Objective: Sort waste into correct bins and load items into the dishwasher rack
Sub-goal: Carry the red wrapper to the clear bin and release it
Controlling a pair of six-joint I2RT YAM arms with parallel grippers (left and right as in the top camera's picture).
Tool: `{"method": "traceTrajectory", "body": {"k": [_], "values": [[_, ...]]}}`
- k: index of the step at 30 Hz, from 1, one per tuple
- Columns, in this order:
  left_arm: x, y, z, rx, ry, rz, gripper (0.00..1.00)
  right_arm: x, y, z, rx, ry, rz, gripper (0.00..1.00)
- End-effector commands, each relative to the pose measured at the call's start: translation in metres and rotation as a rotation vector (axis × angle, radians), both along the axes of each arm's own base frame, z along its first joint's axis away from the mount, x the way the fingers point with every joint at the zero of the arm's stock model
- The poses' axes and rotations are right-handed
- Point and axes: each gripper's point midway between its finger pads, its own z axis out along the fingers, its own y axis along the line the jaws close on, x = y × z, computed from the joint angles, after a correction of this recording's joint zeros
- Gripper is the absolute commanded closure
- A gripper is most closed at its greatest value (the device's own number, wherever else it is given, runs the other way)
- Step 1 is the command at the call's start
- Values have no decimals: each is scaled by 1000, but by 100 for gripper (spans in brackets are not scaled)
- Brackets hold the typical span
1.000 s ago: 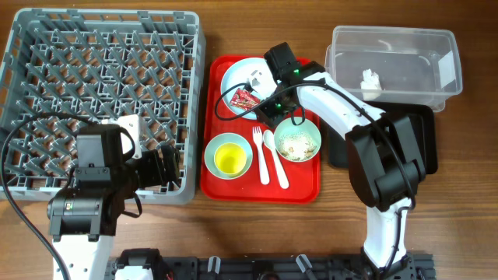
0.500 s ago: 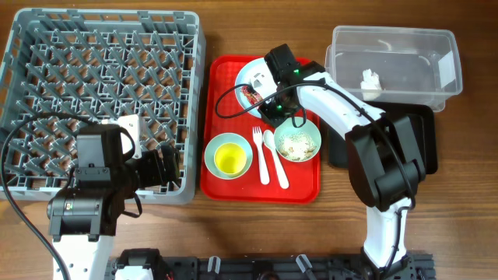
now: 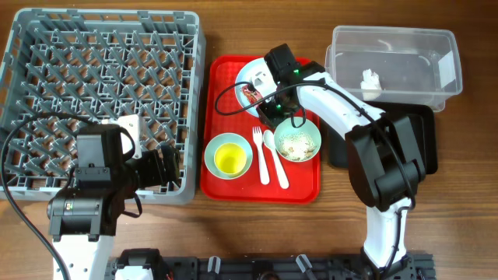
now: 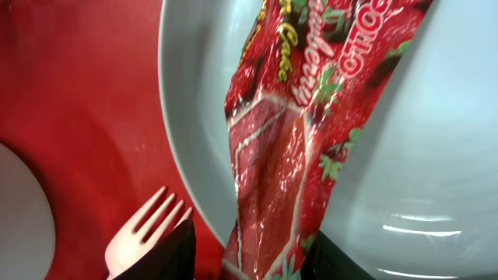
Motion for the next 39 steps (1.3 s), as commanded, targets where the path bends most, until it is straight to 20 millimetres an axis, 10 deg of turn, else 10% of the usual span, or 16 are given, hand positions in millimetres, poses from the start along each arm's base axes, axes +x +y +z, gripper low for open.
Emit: {"method": "traceTrajectory", "body": {"k": [1,19,32,39], "values": [[2,0,9,5,-27,-9,0,8,2,16,25,-34,-74,57],[3,0,7,5,-21,-9,0,18,5,20,76,-4,-286,69],[5,0,2,6,6,-9,0,19,5,22,86,5,-330,95],[5,0,2,6,6,-9,0,29,-14,78,68,-138,-373,96]]}}
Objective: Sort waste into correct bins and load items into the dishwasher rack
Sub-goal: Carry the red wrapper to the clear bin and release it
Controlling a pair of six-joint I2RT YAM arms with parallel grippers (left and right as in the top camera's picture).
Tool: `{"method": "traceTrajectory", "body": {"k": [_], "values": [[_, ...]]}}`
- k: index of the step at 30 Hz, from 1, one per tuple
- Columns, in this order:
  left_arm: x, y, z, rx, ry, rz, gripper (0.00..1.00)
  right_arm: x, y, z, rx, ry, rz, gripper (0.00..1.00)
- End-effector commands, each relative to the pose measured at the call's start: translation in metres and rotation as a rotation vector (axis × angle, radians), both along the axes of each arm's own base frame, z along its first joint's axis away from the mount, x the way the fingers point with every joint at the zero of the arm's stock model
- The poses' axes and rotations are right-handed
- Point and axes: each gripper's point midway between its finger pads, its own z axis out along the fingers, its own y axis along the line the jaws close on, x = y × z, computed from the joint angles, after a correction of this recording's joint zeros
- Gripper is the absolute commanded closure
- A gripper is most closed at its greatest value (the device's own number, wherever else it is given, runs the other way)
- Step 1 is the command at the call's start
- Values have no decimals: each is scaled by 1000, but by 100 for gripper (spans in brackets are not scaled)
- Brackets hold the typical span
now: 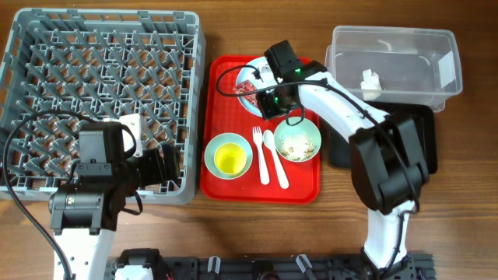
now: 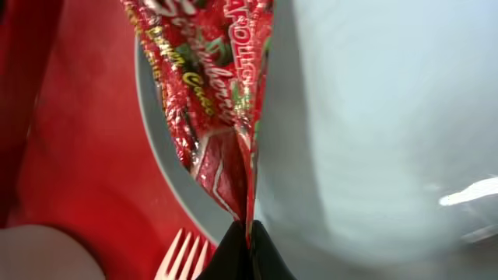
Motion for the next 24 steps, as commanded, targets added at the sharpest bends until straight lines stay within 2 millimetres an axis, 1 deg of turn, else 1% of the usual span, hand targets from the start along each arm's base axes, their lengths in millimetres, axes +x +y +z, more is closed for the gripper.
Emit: {"method": "traceTrajectory", "body": {"k": [1,2,3,4,5,7,9,10,11,12,14,15,18,21,22,24], "values": [[3,0,8,5,-22,-10,0,18,-25,74,-31,-193,-86,96],[3,0,8,5,-22,-10,0,22,-36,91,-45,-237,-130,96],[3,0,8,5,-22,-10,0,27,-51,115,-59,-297,-194,96],[3,0,8,5,-22,-10,0,33,-78,149,-71,-383,-289,96],[3,0,8,5,-22,-10,0,35,-93,165,-79,-422,-329,96],[3,0,8,5,-22,-10,0,39,-126,187,-103,-478,-416,96],[3,0,8,5,-22,-10,0,41,-162,196,-125,-494,-548,96],[3,0,8,5,-21,-9,0,42,-185,196,-133,-484,-636,95],[3,0,8,5,-21,-9,0,42,-202,194,-132,-468,-710,96],[3,0,8,4,-21,-9,0,42,-214,191,-127,-451,-765,96],[3,0,8,4,-21,-9,0,40,-246,180,-109,-400,-929,96],[3,0,8,4,-21,-9,0,40,-256,175,-106,-384,-979,96],[3,0,8,4,-21,-9,0,40,-275,158,-101,-334,-1057,96],[3,0,8,4,-21,-9,0,44,-282,141,-114,-302,-1070,95],[3,0,8,4,-22,-9,0,47,-281,136,-116,-297,-1068,90],[3,0,8,5,-22,-10,0,54,-278,128,-100,-289,-1055,85]]}}
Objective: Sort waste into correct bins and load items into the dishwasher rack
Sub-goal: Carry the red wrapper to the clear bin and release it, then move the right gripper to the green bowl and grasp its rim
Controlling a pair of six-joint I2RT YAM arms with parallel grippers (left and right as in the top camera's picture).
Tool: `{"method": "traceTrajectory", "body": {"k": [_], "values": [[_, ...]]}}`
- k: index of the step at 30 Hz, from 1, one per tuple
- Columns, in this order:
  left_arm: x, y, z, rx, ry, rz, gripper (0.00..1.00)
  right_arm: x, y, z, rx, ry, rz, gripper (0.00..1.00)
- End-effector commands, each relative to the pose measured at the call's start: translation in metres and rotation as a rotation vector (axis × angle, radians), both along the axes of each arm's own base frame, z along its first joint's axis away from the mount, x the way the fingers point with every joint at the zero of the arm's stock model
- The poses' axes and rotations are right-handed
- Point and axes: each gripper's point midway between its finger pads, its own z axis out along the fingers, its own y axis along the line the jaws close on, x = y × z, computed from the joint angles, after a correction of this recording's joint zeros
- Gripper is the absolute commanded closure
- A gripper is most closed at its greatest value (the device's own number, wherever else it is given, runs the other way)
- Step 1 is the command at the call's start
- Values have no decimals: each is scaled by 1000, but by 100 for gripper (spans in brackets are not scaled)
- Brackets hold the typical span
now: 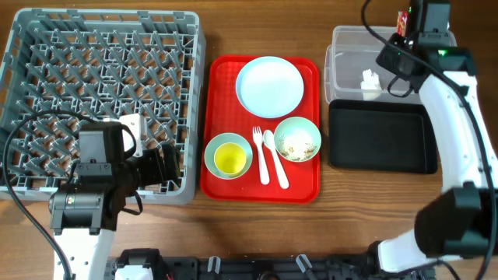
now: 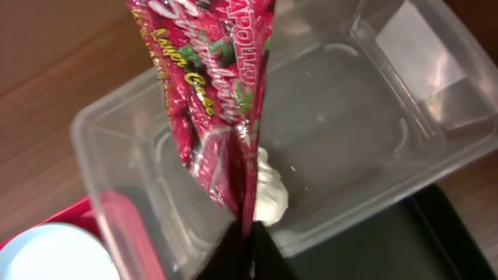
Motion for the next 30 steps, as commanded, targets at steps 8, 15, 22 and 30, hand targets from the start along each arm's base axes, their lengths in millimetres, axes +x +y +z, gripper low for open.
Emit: {"method": "traceTrajectory", "body": {"k": [8,15,22,30], "values": [[3,0,7,5,-21,-9,0,14,20,-6,40,-23,130,60],[4,0,8,5,-26,-9,0,-35,100,32,230,-28,641,53],[5,0,8,5,-30,-9,0,-94,157,5,272,182,845,46],[5,0,8,5,-29,-9,0,-129,221,-56,180,304,886,47]]}}
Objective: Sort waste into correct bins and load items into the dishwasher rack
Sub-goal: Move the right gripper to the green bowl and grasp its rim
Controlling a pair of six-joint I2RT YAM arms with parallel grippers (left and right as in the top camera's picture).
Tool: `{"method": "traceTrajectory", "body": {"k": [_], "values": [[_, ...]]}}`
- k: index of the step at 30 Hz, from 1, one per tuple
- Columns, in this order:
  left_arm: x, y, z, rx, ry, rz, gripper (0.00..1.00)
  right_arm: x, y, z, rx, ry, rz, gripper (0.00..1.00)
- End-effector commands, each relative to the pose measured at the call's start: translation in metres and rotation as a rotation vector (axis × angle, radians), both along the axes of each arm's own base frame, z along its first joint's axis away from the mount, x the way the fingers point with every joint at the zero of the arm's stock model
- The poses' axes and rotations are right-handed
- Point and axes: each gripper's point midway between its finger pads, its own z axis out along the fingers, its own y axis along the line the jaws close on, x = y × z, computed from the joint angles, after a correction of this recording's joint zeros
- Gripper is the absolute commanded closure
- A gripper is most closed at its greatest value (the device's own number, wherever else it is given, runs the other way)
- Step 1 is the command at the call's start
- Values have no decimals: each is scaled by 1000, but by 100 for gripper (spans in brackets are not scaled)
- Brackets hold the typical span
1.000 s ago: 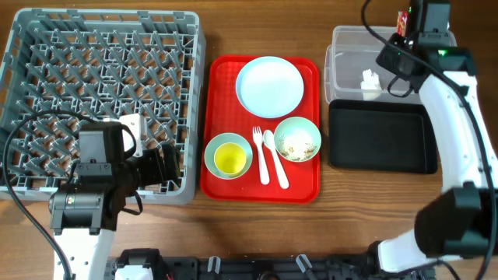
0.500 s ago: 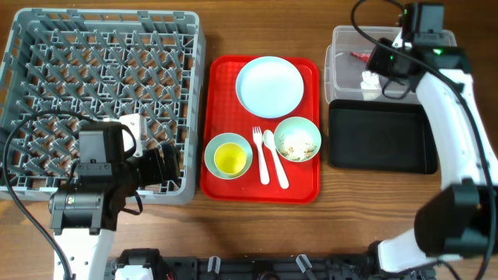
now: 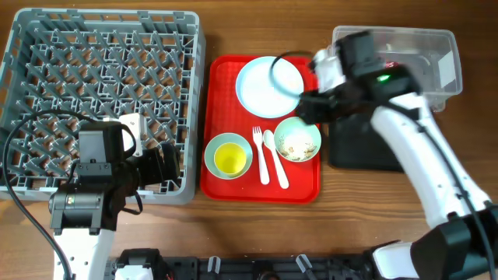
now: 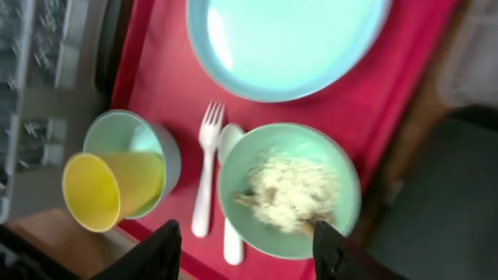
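My right gripper (image 4: pixel 247 253) hangs open above the green bowl of food scraps (image 4: pixel 289 190) on the red tray (image 3: pixel 226 78), with nothing between its fingers. In the overhead view the right gripper (image 3: pixel 310 107) is over the tray's right edge. The pale blue plate (image 3: pixel 270 85) is bare. A white fork (image 4: pixel 205 179) and spoon (image 4: pixel 231 198) lie left of the bowl. A yellow cup (image 4: pixel 101 190) lies in a small green bowl (image 4: pixel 148 148). A bit of red wrapper (image 3: pixel 391 53) shows inside the clear bin (image 3: pixel 436 54). My left gripper (image 3: pixel 165 167) rests at the grey dish rack's (image 3: pixel 101 85) near right corner.
A black bin (image 3: pixel 366 148) sits right of the tray, below the clear bin. The right arm crosses over both bins. The dish rack fills the table's left side. Bare wood runs along the front edge.
My right gripper was shut on the red wrapper above the clear bin. Now it is open over the bowl of scraps on the tray, and the wrapper lies in the bin. The left arm has not moved.
My right gripper stood open around the red wrapper on the blue plate, then shut on it there. Then it held the wrapper over the clear bin. Now the wrapper is in the bin and the open gripper is back above the tray.
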Motion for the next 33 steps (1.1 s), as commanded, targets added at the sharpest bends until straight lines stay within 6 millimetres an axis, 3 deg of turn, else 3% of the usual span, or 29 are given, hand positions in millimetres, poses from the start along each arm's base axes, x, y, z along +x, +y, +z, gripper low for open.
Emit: {"method": "traceTrajectory", "body": {"k": [1,10,20,27,33], "values": [[4,0,8,5,-24,-10,0,-12,17,-32,-72,16,-16,48],[3,0,7,5,-23,-9,0,-17,51,-84,-126,-77,-33,74],[3,0,7,5,-23,-9,0,-18,50,-135,-192,17,-96,78],[3,0,7,5,-23,-10,0,-20,49,-153,-212,54,-106,80],[3,0,7,5,-23,-9,0,-21,48,-155,-215,65,-117,95]]}}
